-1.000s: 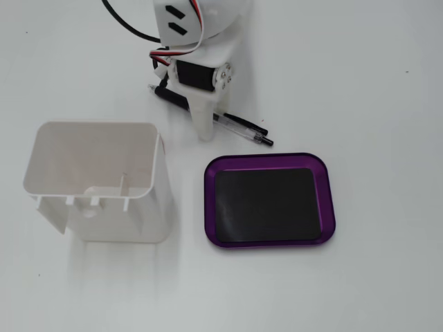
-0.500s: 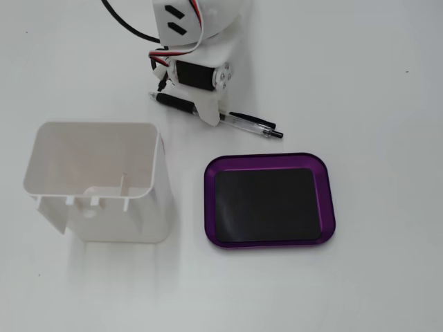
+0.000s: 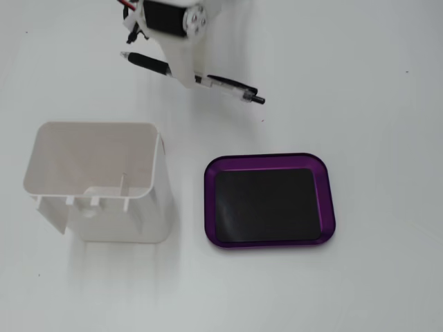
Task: Pick up the pen and put it in the pen holder.
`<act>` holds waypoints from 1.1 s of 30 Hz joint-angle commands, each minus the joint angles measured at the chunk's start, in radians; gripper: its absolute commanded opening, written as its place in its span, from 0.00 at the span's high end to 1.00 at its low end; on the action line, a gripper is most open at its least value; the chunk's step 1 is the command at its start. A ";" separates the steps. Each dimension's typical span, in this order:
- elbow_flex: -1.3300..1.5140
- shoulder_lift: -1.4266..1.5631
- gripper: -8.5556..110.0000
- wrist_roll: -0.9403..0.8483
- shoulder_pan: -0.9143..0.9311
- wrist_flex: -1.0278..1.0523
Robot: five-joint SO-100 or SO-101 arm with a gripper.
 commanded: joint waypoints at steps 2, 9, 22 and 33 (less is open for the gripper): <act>-0.222 0.176 0.93 0.008 0.009 0.063; -0.483 0.101 0.93 0.175 0.112 0.020; -1.161 -0.477 0.93 0.387 0.097 0.023; -1.408 -0.729 0.93 0.499 0.094 0.100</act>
